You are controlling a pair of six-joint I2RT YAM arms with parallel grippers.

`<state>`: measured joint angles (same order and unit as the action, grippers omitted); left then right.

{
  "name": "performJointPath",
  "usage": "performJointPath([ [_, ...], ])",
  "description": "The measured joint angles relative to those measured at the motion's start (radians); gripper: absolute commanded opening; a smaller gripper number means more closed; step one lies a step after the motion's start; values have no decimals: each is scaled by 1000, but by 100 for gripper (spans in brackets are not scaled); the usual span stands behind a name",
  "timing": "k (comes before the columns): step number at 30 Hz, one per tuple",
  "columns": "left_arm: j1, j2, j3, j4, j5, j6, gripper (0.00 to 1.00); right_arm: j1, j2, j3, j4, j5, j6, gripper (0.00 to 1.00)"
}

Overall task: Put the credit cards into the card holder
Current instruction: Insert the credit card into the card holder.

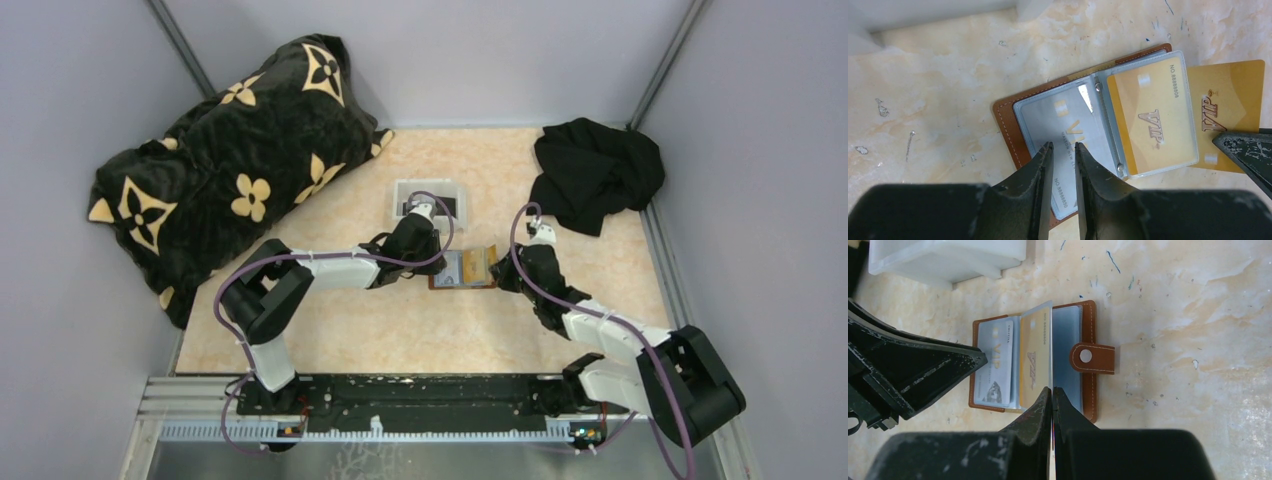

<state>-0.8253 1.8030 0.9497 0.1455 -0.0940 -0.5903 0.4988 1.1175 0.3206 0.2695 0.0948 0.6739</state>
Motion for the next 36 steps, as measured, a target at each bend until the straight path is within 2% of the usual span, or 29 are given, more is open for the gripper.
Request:
performJointPath([
  [12,-4,0,0,0,-3,0,29,5,41,45,45,-54,0,0],
  [26,-4,-1,-10,14,-3,0,29,90,177,108,93,-58,1,0],
  [36,-5,-10,-23,23,-11,-2,28,121,189,126,103,-39,2,0],
])
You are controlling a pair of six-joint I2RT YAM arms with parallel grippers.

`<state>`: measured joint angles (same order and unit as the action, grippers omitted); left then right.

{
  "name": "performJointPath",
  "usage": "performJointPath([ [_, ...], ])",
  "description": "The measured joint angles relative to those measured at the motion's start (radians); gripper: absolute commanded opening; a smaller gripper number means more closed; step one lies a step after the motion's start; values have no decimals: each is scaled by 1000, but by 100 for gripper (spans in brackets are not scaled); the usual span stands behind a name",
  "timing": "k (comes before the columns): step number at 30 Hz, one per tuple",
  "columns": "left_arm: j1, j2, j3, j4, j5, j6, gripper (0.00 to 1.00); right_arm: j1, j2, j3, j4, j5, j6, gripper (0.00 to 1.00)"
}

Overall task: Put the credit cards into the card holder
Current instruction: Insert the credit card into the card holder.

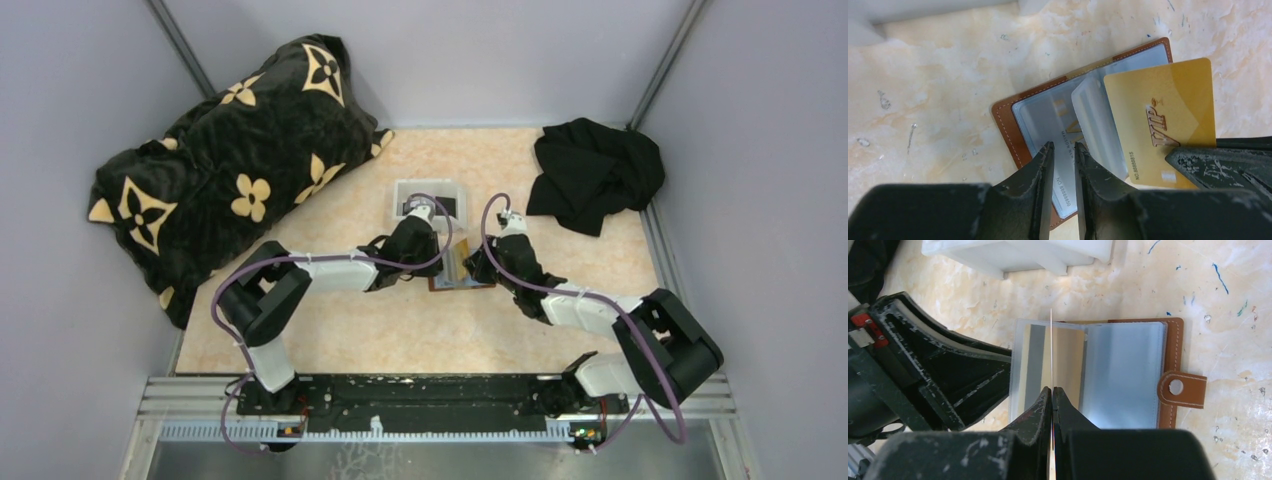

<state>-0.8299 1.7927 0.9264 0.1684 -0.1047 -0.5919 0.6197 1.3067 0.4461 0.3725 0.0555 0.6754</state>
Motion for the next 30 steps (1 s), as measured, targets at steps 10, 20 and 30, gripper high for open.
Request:
performJointPath([
  [10,-6,-60,-23,-145,-88,-10,29,0,75,0,15,3,3,0],
  [20,-6,-114,-36,-216,-146,-21,29,6,78,0,42,8,6,0],
  [30,-5,-86,-39,-213,-143,-32,27,6,16,0,22,61,-2,0],
])
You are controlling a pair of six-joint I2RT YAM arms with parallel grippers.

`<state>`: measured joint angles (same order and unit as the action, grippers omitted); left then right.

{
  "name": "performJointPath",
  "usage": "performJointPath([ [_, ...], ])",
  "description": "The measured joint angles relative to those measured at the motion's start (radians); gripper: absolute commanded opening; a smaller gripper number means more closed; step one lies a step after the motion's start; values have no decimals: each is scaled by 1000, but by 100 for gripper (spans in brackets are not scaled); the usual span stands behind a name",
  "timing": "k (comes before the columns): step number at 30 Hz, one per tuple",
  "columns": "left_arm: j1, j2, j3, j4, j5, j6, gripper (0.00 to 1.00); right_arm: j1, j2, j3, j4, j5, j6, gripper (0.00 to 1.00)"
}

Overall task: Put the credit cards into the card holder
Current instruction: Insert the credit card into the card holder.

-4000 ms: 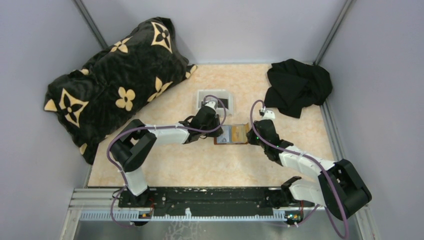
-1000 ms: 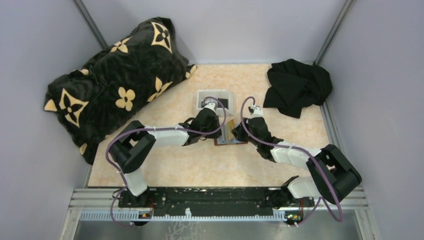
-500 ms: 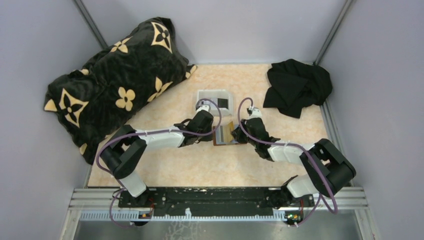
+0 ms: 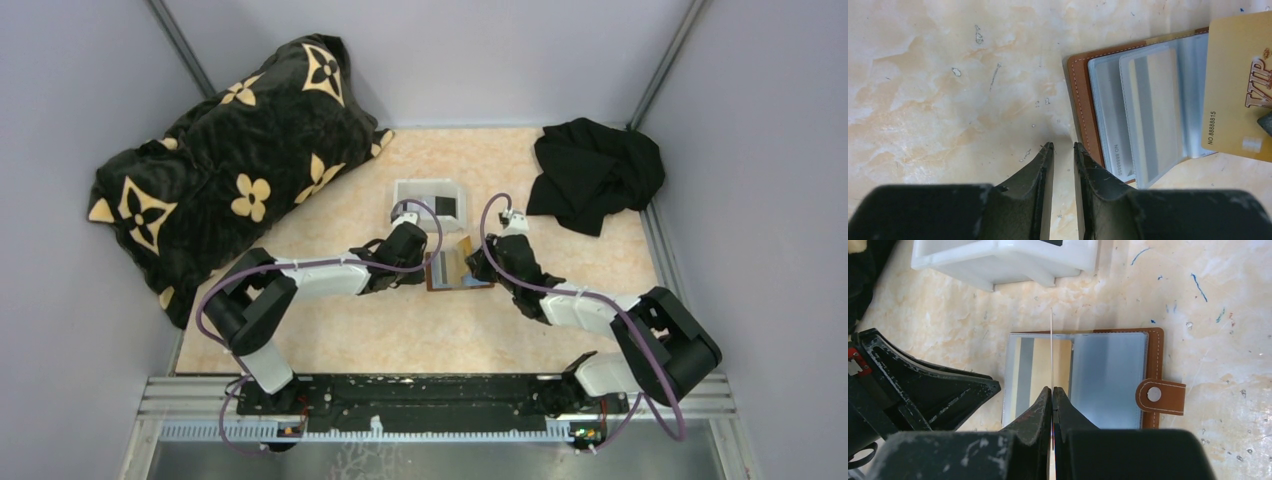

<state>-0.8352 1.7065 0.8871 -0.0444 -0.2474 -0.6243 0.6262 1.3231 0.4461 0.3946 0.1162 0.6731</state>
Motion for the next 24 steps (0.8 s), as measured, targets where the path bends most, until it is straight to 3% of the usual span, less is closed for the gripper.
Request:
performJointPath([
  [13,0,3,0,7,3,-11,27,0,37,-15,4,29,-18,0],
  [24,0,9,1,21,6,-11,27,-14,97,-79,160,-40,47,0],
])
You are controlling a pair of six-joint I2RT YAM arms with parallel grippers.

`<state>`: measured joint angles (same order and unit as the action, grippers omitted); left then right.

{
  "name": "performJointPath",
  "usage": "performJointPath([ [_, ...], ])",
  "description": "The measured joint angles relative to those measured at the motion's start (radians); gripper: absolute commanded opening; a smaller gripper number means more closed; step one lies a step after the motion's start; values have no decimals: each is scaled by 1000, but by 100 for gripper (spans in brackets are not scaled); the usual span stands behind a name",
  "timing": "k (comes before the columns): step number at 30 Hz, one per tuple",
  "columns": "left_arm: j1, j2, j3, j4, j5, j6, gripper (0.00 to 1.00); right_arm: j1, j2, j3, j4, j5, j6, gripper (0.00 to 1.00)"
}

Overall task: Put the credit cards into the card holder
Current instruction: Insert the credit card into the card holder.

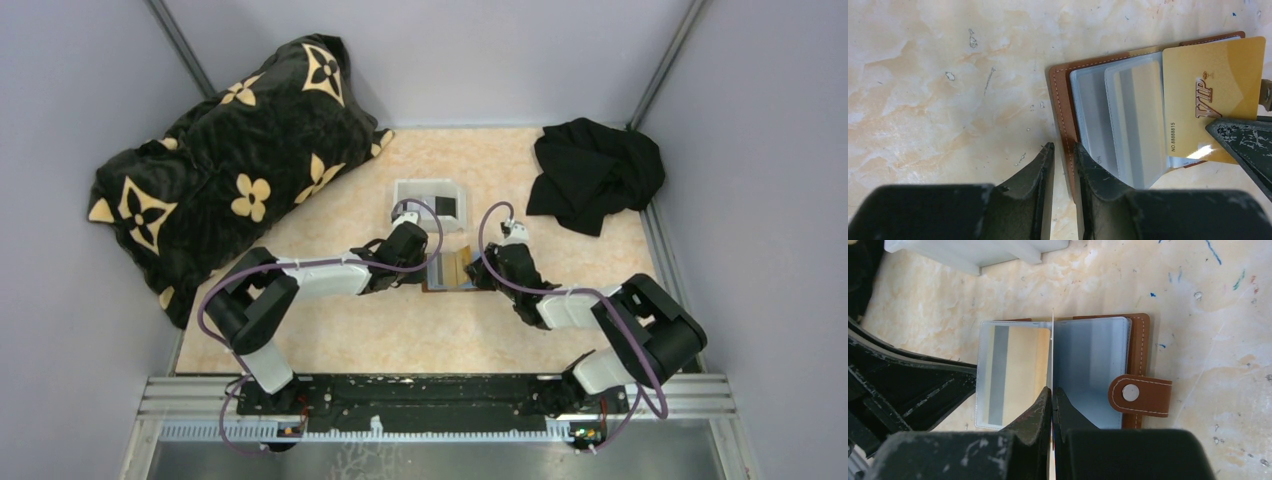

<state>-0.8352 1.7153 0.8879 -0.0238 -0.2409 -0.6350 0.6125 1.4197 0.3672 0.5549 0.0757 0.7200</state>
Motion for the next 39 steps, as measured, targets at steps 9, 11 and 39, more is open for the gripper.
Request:
performJointPath([
  [9,0,10,11,1,4,0,26,-2,-13,-30,32,-14,32,0],
  [11,0,11,12,2,5,0,26,-2,-27,-33,25,-14,34,0],
  [39,0,11,11,1,6,-2,26,-3,10,-66,118,-53,123,0],
])
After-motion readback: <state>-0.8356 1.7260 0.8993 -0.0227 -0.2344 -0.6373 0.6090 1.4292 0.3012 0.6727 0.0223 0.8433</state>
